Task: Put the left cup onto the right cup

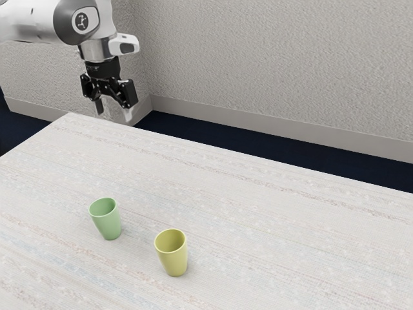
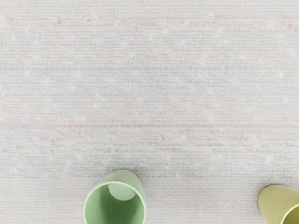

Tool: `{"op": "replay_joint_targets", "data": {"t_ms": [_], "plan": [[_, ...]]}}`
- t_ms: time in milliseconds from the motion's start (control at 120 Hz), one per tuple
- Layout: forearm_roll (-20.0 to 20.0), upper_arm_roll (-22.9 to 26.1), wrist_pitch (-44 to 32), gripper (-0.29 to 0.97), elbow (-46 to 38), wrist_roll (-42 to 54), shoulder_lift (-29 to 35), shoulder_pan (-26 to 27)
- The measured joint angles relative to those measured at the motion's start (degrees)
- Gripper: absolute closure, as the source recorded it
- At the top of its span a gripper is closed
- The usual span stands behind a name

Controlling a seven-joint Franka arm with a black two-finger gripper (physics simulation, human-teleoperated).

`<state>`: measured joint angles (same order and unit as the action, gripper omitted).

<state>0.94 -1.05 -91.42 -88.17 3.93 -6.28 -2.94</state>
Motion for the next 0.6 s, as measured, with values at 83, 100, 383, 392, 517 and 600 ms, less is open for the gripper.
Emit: {"op": "replay_joint_targets", "data": {"t_ms": [83,100,383,392,517,600], "plan": [[0.01,0.00,-0.19,0.00,-0.15,0.05,-0.01,-0.12],[0.01,0.00,-0.22,0.00,-0.16,0.06,-0.01,-0.14],[-0.07,0.00,-1.33,0.00,-1.88,0.17,0.01,-0.64],[-0.07,0.00,-1.39,0.00,-1.96,0.18,0.01,-0.68],[-0.16,0.00,-2.44,0.00,-3.57,0.21,-0.01,-1.29],[-0.20,0.00,-3.16,0.00,-4.53,0.23,-0.06,-1.54]]}}
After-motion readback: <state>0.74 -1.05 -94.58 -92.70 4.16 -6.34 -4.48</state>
